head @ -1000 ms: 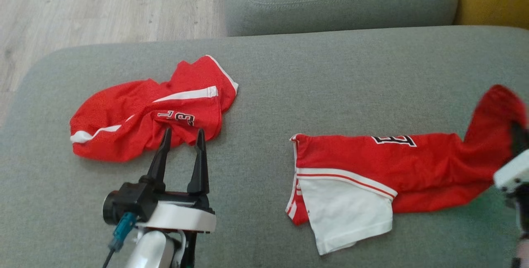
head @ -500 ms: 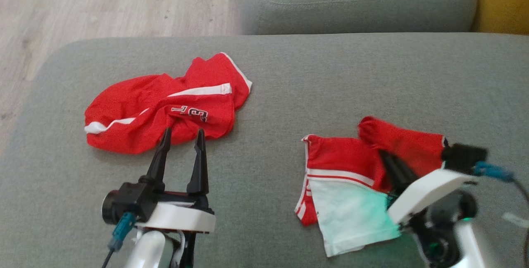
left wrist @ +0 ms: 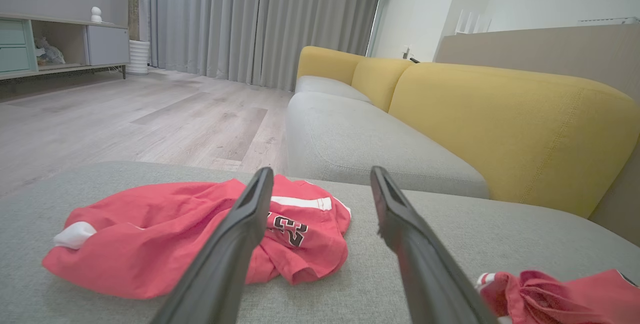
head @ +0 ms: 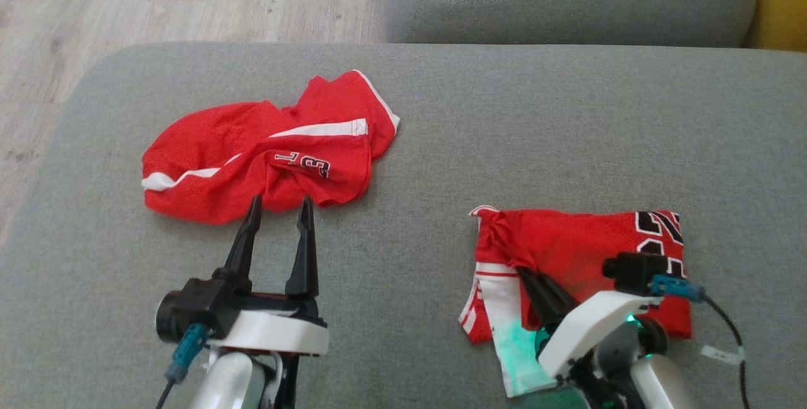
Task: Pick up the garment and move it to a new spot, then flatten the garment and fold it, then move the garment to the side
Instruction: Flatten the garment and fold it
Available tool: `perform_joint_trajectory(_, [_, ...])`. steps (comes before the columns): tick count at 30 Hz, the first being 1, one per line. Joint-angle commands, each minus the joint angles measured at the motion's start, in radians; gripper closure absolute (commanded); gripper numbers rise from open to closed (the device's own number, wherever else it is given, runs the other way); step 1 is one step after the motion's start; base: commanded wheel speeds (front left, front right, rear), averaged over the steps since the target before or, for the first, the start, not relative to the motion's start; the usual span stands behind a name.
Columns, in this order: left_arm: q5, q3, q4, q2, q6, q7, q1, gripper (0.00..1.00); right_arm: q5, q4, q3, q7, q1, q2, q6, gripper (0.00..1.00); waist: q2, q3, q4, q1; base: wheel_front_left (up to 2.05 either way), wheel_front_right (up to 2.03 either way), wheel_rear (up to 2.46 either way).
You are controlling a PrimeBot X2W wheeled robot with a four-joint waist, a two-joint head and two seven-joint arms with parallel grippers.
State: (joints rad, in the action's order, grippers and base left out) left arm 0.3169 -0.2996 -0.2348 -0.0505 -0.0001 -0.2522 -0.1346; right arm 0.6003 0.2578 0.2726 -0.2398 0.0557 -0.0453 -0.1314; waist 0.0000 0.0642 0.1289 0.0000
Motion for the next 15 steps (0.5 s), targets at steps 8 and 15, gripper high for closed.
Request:
perform_joint_trajectory(8, [-0.013,0.033,0.025,0.000,0.001,-0.010,-0.035,0.00,0.001,0.025,0.114,0.021,0.073,-0.005,0.001,0.00,0.0000,0.008,-0.007,0.0000,0.00,0.00,0.00])
perform_joint_trajectory(15, [-0.014,0.030,0.018,0.000,-0.003,-0.010,-0.037,0.00,0.102,-0.061,0.198,0.084,0.130,-0.005,0.001,0.00,0.0000,-0.003,-0.016,0.0000,0.00,0.00,0.00])
